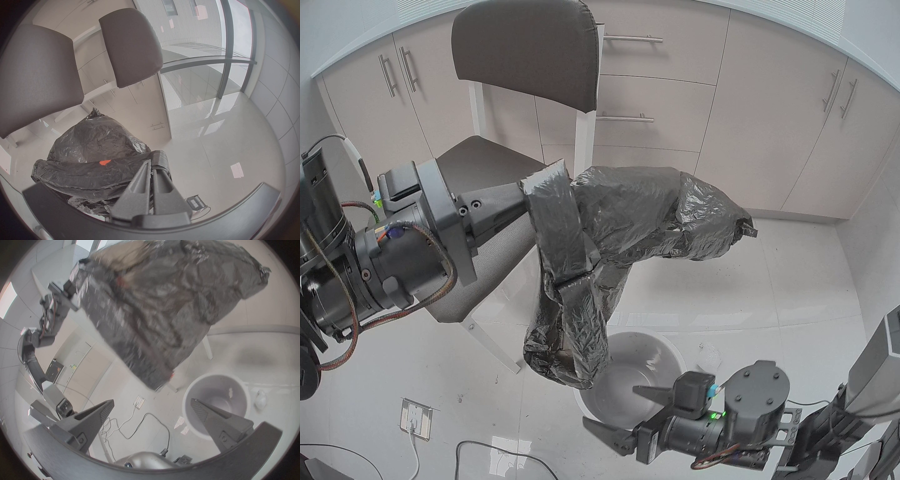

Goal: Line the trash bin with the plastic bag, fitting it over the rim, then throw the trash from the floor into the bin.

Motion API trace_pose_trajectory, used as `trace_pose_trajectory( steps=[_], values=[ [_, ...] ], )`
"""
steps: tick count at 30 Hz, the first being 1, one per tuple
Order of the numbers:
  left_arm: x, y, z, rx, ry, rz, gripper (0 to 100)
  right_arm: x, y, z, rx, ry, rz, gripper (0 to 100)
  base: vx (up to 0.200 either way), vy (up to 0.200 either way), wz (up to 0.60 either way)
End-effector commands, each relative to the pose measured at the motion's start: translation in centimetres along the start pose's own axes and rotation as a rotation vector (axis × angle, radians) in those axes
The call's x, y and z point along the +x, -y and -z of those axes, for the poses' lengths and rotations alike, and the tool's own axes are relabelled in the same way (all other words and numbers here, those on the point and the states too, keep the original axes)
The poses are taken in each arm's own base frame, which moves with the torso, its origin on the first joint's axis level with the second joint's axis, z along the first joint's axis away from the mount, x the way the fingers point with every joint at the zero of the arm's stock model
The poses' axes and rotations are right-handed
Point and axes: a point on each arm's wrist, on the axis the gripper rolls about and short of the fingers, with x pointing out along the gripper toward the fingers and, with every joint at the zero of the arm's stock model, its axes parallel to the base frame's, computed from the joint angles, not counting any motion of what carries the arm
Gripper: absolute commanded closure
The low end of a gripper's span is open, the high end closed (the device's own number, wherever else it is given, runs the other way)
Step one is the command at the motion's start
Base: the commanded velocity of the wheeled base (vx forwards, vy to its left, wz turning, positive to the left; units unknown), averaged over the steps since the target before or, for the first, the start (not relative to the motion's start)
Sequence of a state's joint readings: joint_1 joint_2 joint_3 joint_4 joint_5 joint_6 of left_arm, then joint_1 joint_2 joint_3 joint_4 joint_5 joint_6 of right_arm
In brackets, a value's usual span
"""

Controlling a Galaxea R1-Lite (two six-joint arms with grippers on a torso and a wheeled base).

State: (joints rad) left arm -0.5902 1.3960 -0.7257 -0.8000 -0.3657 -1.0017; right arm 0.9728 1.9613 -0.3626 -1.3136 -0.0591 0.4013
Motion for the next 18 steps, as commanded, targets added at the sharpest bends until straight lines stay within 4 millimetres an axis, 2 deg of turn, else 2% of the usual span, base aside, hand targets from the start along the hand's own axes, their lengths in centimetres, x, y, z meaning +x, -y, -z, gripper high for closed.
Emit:
trace_pose_trajectory(
  steps=[1,4,7,18],
  values=[
    [0.2,0.7,0.7,0.009,-0.003,0.012,100,1.2,-1.6,3.5,-0.02,-0.096,-0.012,0,0.0,0.0,0.0],
    [0.4,0.9,1.1,0.034,0.006,-0.001,100,1.5,-1.7,3.7,-0.023,-0.081,0.024,0,0.0,0.0,0.0],
    [0.7,1.2,1.8,0.045,0.007,-0.006,100,2.8,-1.5,3.7,-0.014,-0.027,0.111,0,0.0,0.0,0.0],
    [0.7,1.2,1.9,0.05,0.004,-0.007,100,5.6,-0.9,3.0,0.033,0.16,0.375,0,0.0,0.0,0.0]
  ],
)
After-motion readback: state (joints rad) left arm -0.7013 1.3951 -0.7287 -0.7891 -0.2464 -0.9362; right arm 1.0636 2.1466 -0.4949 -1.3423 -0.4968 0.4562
